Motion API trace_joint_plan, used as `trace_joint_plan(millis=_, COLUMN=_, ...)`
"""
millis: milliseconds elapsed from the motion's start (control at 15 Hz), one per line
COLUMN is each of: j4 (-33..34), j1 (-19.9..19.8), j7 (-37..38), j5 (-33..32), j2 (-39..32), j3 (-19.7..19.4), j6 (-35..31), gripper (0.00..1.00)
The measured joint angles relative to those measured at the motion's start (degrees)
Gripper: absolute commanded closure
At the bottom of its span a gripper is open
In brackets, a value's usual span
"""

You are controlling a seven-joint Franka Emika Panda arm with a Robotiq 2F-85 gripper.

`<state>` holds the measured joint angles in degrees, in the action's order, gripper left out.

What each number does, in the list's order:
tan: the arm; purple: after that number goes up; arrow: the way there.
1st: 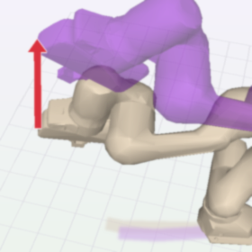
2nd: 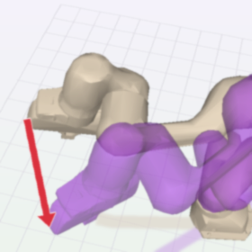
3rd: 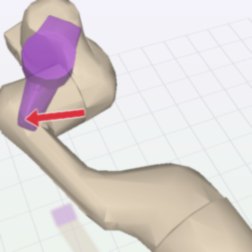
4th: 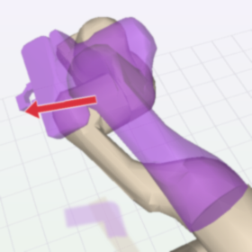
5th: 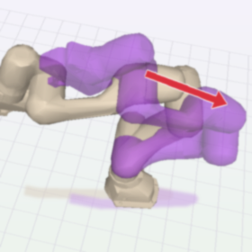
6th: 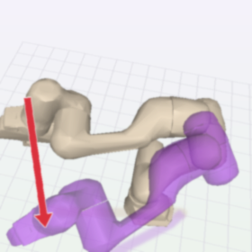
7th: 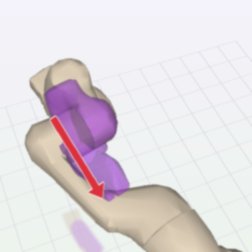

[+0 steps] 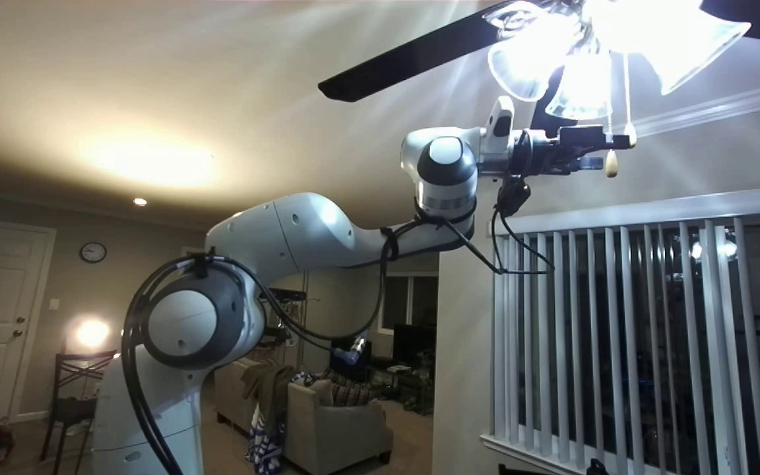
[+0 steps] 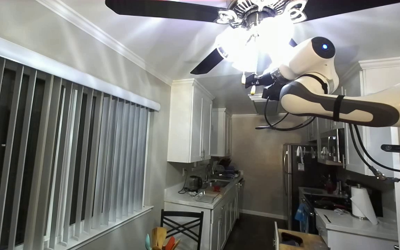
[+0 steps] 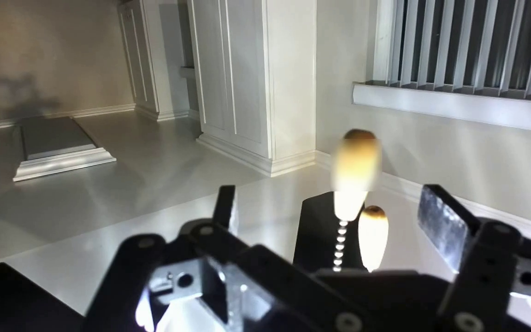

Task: Pull the longer white cord of the ceiling fan

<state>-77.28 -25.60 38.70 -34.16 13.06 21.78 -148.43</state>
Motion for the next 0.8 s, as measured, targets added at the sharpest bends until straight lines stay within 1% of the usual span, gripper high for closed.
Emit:
trace_joint_plan(millis=200, j4=1.27, j1=2.08, j7=0.87, j5=-1.59, j2=-1.17, j3=-1.44, j6=0.92, gripper=0.0)
trace_joint_plan(millis=800, j4=1.46, j1=2.52, j7=0.88, j5=-1.87, j2=-1.33, j3=-1.62, j6=1.04, gripper=0.0)
